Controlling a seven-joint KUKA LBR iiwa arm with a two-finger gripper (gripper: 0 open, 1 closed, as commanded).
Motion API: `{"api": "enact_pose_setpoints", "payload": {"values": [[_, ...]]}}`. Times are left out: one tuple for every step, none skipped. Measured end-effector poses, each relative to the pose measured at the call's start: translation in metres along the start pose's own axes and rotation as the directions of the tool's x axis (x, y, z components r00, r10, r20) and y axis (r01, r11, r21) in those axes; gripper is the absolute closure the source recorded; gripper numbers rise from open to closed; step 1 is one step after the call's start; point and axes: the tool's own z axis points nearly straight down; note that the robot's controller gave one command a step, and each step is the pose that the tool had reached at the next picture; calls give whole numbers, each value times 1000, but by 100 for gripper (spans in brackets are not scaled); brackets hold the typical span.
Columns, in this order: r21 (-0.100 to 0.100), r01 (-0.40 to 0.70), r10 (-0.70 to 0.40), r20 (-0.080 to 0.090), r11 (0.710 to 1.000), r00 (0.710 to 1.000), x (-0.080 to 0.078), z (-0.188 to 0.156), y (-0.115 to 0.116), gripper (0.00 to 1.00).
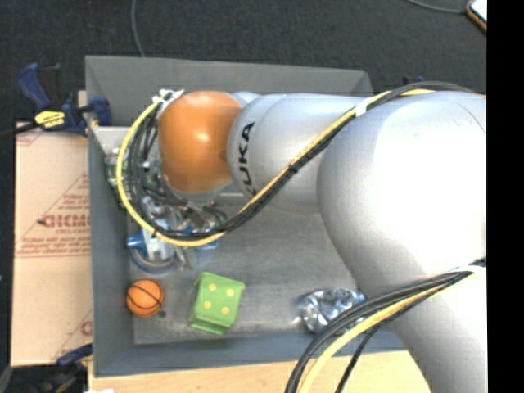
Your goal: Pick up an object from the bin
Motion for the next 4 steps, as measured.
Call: {"api": "enact_pose_setpoints", "payload": {"values": [[15, 178, -178, 13, 984, 984, 7, -3, -37, 100], [15, 177, -177, 13, 984, 984, 7, -3, -37, 100], [12, 176, -176, 9, 984, 984, 9, -13, -36, 100], [14, 173, -174, 12, 985, 985, 8, -37, -37, 100]]}}
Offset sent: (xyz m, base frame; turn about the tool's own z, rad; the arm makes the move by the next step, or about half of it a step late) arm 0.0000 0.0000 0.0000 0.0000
